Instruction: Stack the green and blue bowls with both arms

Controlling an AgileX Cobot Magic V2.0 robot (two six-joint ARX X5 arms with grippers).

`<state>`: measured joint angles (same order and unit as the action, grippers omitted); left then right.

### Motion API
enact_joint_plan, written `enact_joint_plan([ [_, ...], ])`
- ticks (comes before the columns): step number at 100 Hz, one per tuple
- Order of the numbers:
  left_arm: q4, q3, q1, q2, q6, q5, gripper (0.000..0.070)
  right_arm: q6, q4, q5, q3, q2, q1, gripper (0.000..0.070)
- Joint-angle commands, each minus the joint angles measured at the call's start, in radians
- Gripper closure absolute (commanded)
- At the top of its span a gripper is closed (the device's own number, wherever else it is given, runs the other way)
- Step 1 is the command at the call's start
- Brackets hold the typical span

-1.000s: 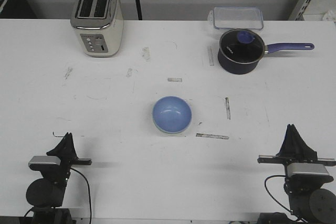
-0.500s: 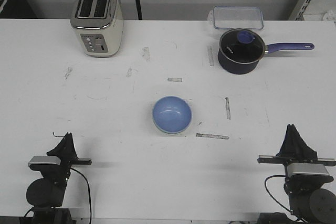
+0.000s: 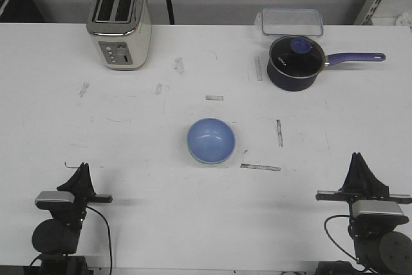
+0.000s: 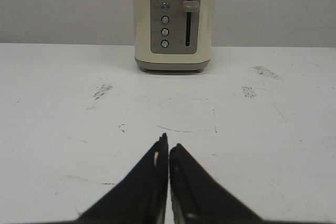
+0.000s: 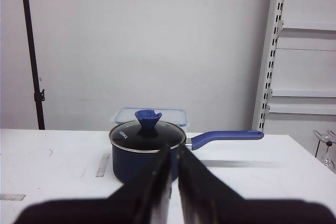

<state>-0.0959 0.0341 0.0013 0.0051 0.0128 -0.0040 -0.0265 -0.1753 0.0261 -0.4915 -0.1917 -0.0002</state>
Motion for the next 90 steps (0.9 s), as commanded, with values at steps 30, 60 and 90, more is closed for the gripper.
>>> enact_joint_plan([
  [30,-0.01,-0.023,-0.002,-0.002,-0.009,-0.004,0.0699,0.011,0.018,-0.04,0.145,0.103,0.035,0.0686],
  [60,-0.01,-0.023,-0.002,-0.002,-0.009,-0.004,0.0699,0.011,0.018,-0.079,0.293,0.176,0.056,0.0686],
  [90,-0.01,-0.023,-0.002,-0.002,-0.009,-0.004,0.0699,0.026,0.082,-0.077,0.399,0.19,0.056,0.0686],
])
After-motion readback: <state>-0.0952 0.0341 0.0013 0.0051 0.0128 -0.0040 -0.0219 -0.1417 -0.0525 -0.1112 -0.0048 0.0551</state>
